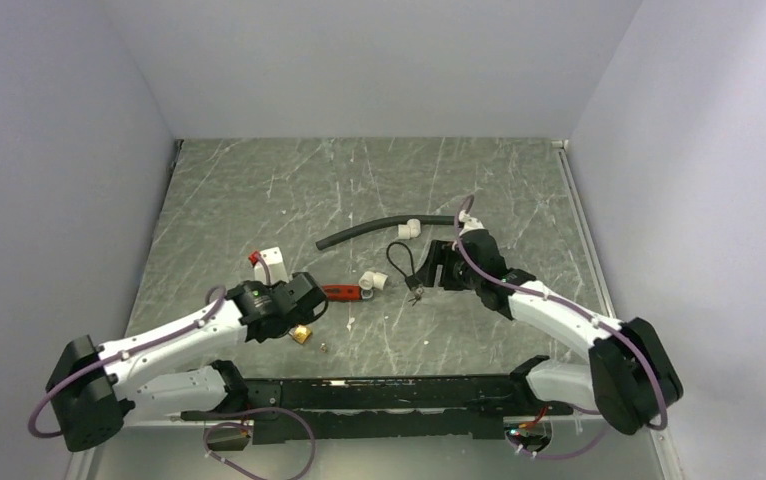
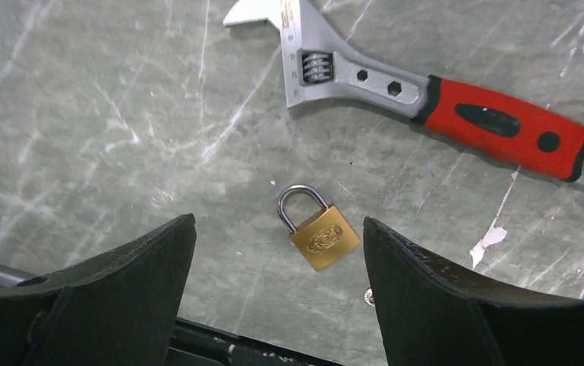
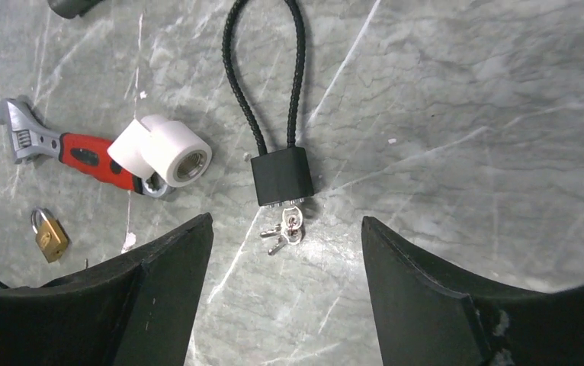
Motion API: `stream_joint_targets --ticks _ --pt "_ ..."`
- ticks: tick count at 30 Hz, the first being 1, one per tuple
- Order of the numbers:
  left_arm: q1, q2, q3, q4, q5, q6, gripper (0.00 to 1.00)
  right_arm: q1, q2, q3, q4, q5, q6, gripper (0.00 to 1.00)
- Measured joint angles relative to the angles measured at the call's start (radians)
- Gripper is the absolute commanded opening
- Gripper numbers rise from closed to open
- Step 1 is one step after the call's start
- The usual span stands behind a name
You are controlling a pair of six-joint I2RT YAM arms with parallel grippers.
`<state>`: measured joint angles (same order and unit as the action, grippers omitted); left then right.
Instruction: Unlock with the key
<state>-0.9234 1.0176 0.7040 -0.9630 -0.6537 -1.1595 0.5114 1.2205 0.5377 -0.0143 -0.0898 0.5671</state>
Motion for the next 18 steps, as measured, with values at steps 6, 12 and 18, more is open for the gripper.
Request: stream_joint_targets --ticks 6,12,18 --pt "0.0 0.084 -0.058 0.07 0.082 -0.146 0.73 0.0 -0.123 0.02 -0.099 0.065 -0.034 0.75" --pt "0.0 0.151 -0.112 0.167 0.126 -0.219 0.66 0.0 -0.159 0.02 -0.13 0.076 -0.042 0.75" --pt "0.006 0.171 -0.134 0.245 0.135 -0.251 0.58 0.0 -0.176 0.02 -0.147 0.076 -0.044 0.75"
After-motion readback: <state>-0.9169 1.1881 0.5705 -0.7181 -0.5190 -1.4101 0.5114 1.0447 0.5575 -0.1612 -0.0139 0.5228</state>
